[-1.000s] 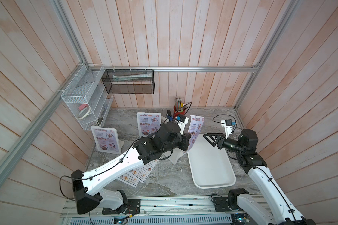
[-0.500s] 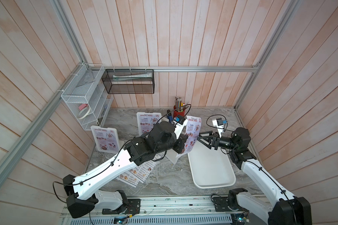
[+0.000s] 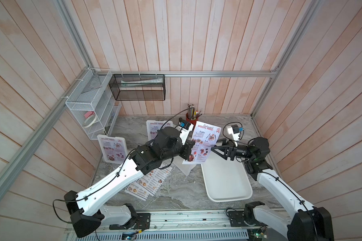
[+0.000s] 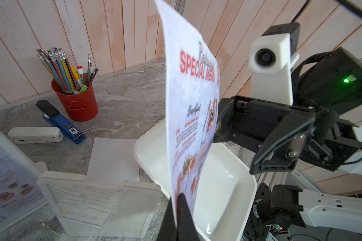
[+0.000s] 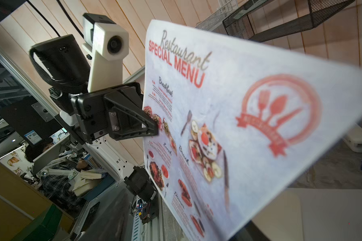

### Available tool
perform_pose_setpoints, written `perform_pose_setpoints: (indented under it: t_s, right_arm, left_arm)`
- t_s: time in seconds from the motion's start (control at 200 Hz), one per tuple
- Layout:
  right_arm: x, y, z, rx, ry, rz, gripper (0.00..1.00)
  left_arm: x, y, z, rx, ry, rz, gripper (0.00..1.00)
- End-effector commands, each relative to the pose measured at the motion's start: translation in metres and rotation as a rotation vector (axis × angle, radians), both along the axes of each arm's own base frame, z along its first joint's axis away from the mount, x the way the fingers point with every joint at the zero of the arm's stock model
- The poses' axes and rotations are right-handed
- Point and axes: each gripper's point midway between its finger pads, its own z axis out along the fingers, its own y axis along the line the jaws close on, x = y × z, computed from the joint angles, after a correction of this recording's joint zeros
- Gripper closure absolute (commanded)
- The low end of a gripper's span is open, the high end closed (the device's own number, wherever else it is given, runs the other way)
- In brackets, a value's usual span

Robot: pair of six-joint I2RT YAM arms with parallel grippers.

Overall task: Replace the menus in the menu holders
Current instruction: Pick up the menu from the storage box.

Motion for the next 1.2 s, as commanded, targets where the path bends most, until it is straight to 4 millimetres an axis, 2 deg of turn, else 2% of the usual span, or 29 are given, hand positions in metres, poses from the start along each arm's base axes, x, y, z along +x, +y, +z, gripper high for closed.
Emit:
perform_pose_setpoints:
  t_s: [0.0, 0.165, 0.37, 0.435, 0.555, 0.705, 0.84, 0.94, 1.055, 1.14, 1.195]
  right_arm:
    - [-0.012, 0.000, 0.014, 0.021, -0.061, 0.025, 0.39]
    - [-0.015, -0.001, 0.020, 0.037, -0.059, 0.022, 0.46]
    - [-0.004, -0.002, 0.024, 0.016, -0.025, -0.044, 0.69]
    - [0.001, -0.004, 0.027, 0.022, -0.009, -0.083, 0.71]
    - [-0.004, -0.001, 0.036, 0.031, -0.007, -0.078, 0.82]
    - [-0.004, 0.004, 0.043, 0.024, -0.016, -0.094, 0.86]
    - [0.006, 0.003, 0.044, 0.014, 0.009, -0.140, 0.99]
    - [0.010, 0.003, 0.050, 0.031, 0.024, -0.166, 1.00]
    - [0.016, 0.005, 0.056, 0.010, 0.031, -0.218, 1.00]
    - [0.024, 0.003, 0.056, -0.022, 0.050, -0.265, 1.00]
    - [0.029, 0.002, 0.056, -0.055, 0.056, -0.296, 1.00]
  left_arm:
    - [-0.003, -0.004, 0.007, -0.036, -0.003, -0.028, 0.95]
    - [0.001, -0.002, 0.007, -0.041, 0.002, -0.021, 0.95]
    - [0.006, 0.000, 0.005, -0.046, 0.010, -0.010, 0.95]
    - [0.008, 0.000, 0.002, -0.036, 0.015, -0.007, 0.95]
    - [0.010, 0.000, 0.002, -0.034, 0.017, -0.006, 0.95]
    - [0.013, -0.002, 0.005, -0.043, 0.016, -0.011, 0.95]
    - [0.013, -0.003, 0.003, -0.044, 0.020, -0.016, 0.92]
    - [0.015, -0.005, 0.002, -0.070, 0.031, -0.023, 0.85]
    - [0.027, 0.000, -0.006, -0.069, 0.042, 0.028, 0.60]
    - [0.043, 0.015, -0.019, -0.059, 0.077, 0.107, 0.43]
    - [0.055, 0.031, -0.028, -0.063, 0.102, 0.175, 0.38]
